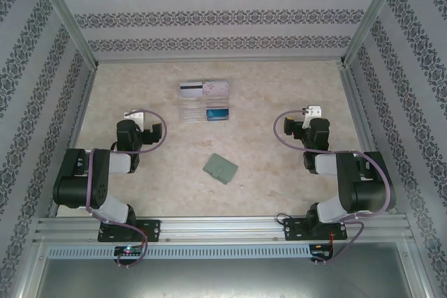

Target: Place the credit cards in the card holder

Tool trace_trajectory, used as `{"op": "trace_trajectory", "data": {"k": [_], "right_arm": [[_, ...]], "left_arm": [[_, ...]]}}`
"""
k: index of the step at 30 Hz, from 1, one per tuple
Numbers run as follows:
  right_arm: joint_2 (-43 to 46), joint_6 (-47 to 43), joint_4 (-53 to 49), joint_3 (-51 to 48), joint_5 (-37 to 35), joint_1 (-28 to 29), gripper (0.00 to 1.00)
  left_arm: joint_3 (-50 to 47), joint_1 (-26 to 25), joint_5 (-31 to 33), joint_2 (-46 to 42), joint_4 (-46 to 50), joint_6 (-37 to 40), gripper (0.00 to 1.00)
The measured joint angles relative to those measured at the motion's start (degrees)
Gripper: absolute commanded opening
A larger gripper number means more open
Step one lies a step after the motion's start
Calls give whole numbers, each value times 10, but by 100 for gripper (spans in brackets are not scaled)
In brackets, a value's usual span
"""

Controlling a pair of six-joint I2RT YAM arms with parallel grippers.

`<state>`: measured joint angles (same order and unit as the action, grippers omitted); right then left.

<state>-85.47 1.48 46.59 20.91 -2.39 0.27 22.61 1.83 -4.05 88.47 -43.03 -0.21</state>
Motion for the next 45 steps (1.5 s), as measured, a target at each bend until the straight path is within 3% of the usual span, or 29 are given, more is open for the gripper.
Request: {"op": "trace_trajectory", "data": {"k": [30,34,38,42,45], "right_arm": [[-2,0,10,5,3,3,98],[84,5,-116,40,-2,27,98],[169,64,-200,111,17,32,98],[167,128,-312,181,118,43,88],[153,155,-418,211,167,117,88]], "left_arm": [[3,-4,0,4,-14,0,100],[63,-6,14,-37,120,-14,100],[159,-7,25,-106,236,-64,100],[167,-8,-2,-172,306,-139,100],[143,-18,-42,-224,361,-202,100]]}}
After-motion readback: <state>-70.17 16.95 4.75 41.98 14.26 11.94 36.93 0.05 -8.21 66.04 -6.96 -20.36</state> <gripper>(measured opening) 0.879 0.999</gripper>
